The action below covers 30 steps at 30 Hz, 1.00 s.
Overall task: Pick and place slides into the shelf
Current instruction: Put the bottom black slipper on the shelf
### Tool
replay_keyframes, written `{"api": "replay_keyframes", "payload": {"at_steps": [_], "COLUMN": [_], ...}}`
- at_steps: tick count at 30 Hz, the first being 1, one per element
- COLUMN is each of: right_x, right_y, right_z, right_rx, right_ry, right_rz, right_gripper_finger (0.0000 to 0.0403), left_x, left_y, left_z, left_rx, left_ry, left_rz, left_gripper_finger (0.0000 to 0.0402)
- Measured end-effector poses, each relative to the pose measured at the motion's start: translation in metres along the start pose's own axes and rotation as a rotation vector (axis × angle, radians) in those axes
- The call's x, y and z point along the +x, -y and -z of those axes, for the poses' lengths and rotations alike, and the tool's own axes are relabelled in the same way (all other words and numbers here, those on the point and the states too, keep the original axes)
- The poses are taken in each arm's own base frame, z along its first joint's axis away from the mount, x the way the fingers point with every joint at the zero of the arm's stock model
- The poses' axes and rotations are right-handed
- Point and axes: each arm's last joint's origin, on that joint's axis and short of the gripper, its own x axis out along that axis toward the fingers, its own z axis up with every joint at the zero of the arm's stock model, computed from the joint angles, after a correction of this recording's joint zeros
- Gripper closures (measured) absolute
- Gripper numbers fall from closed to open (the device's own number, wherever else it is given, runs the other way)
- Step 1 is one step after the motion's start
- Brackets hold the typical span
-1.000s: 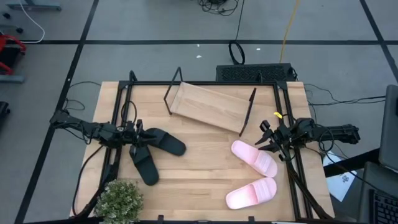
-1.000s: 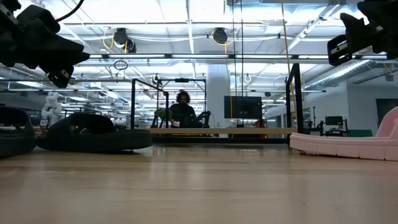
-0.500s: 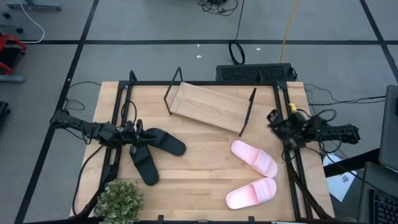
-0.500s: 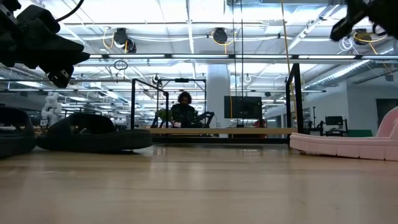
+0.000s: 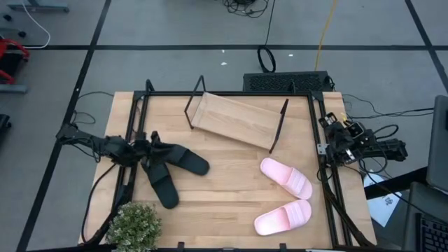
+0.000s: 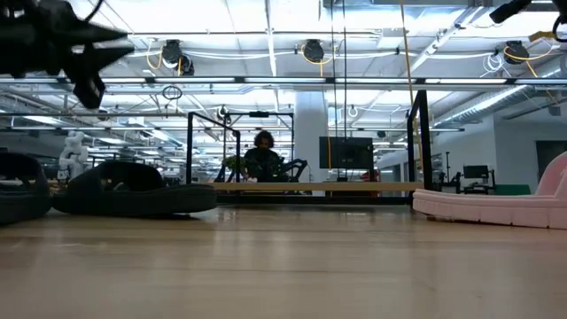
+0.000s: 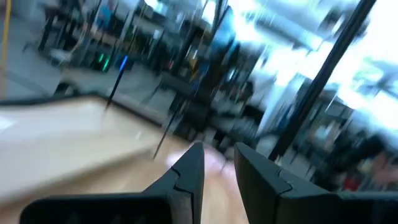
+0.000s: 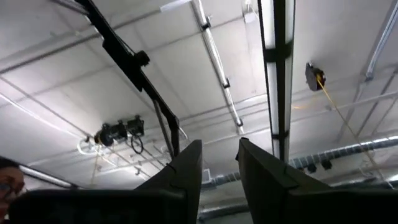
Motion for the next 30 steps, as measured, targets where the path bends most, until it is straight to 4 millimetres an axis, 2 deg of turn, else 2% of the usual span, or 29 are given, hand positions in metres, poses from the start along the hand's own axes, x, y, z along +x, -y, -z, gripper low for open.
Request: {"api": "replay_keyframes", "payload": {"at_steps": [3, 8, 17, 20, 24, 30], "right_x": [0.005, 0.044, 0.109, 0.124, 0.14, 0.171], "right_y": [0.003, 0.002, 0.008, 0.009, 0.011, 0.011], "right_z": [0.011, 0.008, 0.017, 0.02, 0.023, 0.025], "right_rx": [-0.033, -0.069, -0.154, -0.152, -0.152, -0.185], "right_ry": [-0.088, -0.141, -0.206, -0.21, -0.208, -0.26], "right_rz": [0.021, -0.044, -0.07, -0.069, -0.07, -0.142], "right_gripper_finger": [0.0307, 0.0307, 0.0307, 0.0307, 0.0307, 0.0307], "left_x": [-0.001, -0.005, -0.006, -0.007, -0.003, -0.012], "left_y": [0.006, 0.012, 0.013, 0.018, 0.026, 0.042], "left_z": [-0.014, -0.031, -0.034, -0.041, -0.055, -0.105], "left_rx": [-0.076, -0.223, -0.237, -0.231, -0.181, -0.145], "left_ry": [0.129, 0.291, 0.304, 0.293, 0.147, -0.089], "left_rz": [0.065, 0.155, 0.193, 0.241, 0.16, -0.037], "left_gripper_finger": [0.0316, 0.0316, 0.0316, 0.0316, 0.0316, 0.0316]}}
